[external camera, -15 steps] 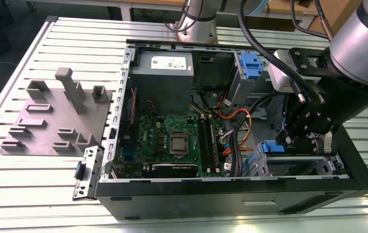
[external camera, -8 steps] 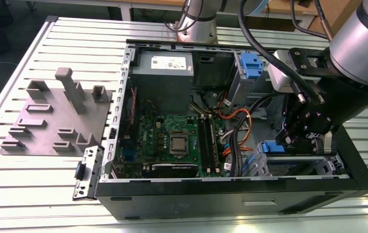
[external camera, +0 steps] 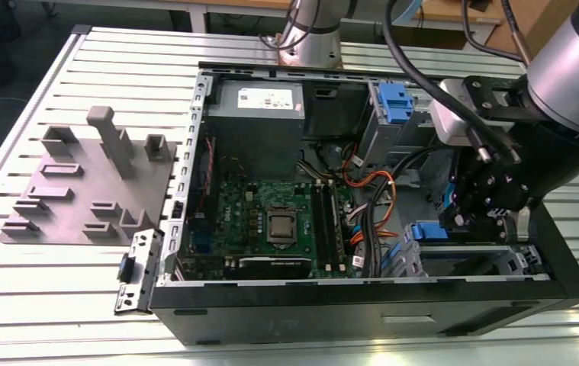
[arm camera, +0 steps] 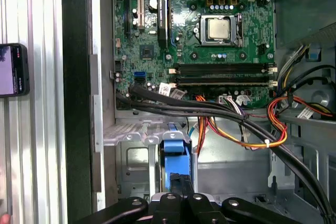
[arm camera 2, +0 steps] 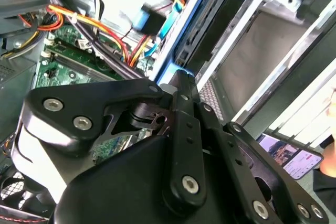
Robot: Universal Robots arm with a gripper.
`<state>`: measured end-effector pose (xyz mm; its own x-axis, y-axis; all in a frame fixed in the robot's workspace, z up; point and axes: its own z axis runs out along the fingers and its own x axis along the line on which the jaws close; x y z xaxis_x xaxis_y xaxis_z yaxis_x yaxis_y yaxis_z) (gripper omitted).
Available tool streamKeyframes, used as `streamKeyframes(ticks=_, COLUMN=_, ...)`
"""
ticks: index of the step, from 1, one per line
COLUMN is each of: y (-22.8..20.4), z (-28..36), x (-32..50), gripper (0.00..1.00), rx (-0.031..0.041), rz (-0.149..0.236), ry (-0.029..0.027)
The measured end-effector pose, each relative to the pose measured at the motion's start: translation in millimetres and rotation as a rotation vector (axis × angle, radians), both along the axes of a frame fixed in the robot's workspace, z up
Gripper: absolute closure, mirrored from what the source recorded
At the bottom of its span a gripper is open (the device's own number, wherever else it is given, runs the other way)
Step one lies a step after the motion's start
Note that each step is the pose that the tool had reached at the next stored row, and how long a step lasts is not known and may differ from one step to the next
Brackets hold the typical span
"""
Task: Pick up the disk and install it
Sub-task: 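Insert the first disk wire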
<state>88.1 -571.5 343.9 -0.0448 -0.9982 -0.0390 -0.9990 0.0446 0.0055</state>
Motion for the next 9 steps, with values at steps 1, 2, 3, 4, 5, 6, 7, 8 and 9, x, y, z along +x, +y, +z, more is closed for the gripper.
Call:
streamKeyframes(ticks=1, y=0.0, z=0.0, x=2.8, gripper=0.89, rx=0.0, rz=0.0, ry=0.0001)
streamKeyframes(ticks=2, y=0.0, z=-0.1, x=5.8, gripper=0.89, rx=0.0001, rz=0.0, ry=0.0002)
streamKeyframes(ticks=3, y=0.0, z=0.0, x=8.9, gripper=0.89, rx=-0.0001, rz=0.0, ry=0.0002)
streamKeyframes(ticks=4, y=0.0, z=0.0, x=12.0, gripper=0.89, rx=-0.0001, rz=0.0, ry=0.0003)
streamKeyframes(ticks=5, y=0.0, z=-0.1, x=15.0, gripper=0.89, rx=0.0, rz=0.0, ry=0.0002)
streamKeyframes(ticks=6, y=0.0, z=-0.1, x=16.6, gripper=0.89, rx=-0.0001, rz=0.0, ry=0.0002)
streamKeyframes(ticks=7, y=0.0, z=0.0, x=17.8, gripper=0.89, rx=-0.0002, rz=0.0, ry=0.0002)
streamKeyframes(ticks=8, y=0.1, z=0.0, x=18.1, gripper=0.89, rx=0.0, rz=0.0, ry=0.0002)
streamKeyframes(ticks=9, y=0.0, z=0.4, x=18.1, gripper=0.89, rx=-0.0001, rz=0.0, ry=0.0002)
